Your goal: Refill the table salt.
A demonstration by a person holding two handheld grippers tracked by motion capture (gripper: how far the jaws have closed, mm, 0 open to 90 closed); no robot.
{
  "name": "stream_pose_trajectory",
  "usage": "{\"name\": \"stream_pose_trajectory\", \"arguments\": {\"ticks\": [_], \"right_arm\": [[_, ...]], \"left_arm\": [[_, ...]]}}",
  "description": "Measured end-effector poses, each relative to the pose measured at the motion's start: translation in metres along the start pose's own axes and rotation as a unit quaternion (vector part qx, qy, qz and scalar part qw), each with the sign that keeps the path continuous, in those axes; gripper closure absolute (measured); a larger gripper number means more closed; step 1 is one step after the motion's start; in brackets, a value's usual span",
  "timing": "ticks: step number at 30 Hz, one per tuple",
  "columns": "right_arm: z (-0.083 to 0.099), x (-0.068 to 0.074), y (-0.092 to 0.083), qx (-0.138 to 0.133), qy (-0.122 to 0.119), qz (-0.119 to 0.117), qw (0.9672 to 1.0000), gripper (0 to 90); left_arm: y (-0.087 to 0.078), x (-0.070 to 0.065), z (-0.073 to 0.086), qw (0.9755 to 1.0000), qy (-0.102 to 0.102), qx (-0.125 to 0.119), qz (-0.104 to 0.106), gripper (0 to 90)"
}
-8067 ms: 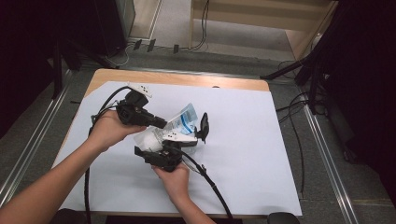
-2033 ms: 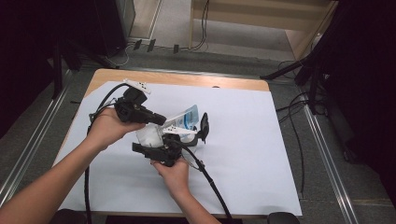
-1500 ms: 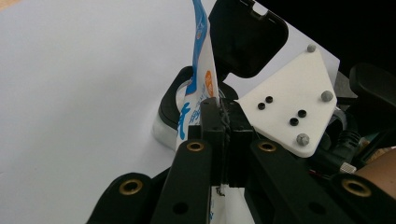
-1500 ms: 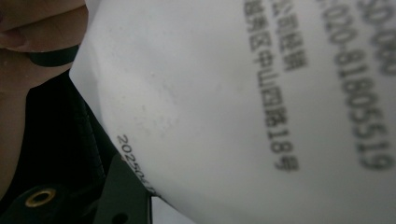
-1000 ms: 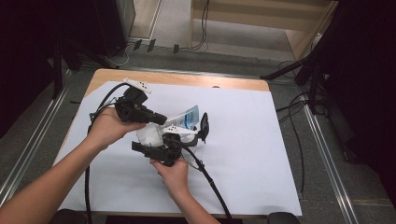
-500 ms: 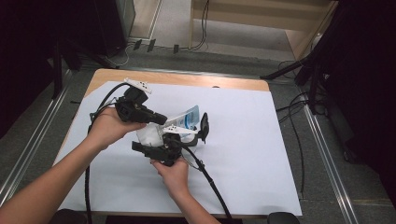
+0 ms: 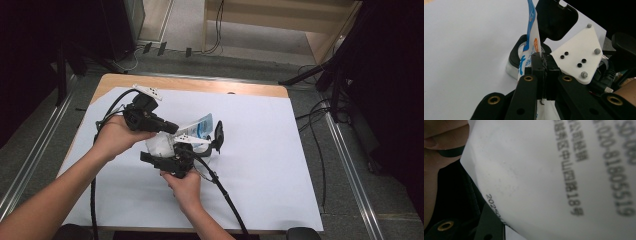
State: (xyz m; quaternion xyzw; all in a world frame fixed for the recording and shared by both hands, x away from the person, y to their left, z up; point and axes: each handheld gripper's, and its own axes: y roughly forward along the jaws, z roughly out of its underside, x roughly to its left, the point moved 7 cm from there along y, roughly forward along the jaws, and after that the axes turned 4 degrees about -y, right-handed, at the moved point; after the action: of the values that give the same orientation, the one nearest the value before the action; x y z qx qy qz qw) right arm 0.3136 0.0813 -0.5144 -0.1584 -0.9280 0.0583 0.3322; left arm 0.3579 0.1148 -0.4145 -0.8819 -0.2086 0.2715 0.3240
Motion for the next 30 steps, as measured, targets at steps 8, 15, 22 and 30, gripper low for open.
{"name": "stream_pose_trajectory", "arguments": {"ticks": [8, 15, 22, 30], "right_arm": [[-0.0007, 0.0007, -0.0002, -0.002, 0.004, -0.004, 1.0, 54.8], [-0.0008, 0.0002, -0.0007, -0.002, 0.002, -0.001, 1.0, 54.8], [-0.0006, -0.0007, -0.001, 0.0, 0.0, 0.001, 1.0, 54.8], [-0.0002, -0.0015, -0.0008, 0.002, 0.002, 0.004, 1.0, 54.9]], "left_arm": [[-0.0003, -0.0006, -0.001, 1.0, 0.0, -0.001, 0.001, 90.0], [0.0001, -0.0007, -0.0011, 1.0, 0.002, -0.001, 0.002, 90.0], [0.0005, -0.0007, -0.0011, 1.0, 0.001, -0.002, 0.001, 90.0], [0.0015, 0.0003, -0.001, 1.0, 0.0, -0.001, 0.002, 90.0]]}}
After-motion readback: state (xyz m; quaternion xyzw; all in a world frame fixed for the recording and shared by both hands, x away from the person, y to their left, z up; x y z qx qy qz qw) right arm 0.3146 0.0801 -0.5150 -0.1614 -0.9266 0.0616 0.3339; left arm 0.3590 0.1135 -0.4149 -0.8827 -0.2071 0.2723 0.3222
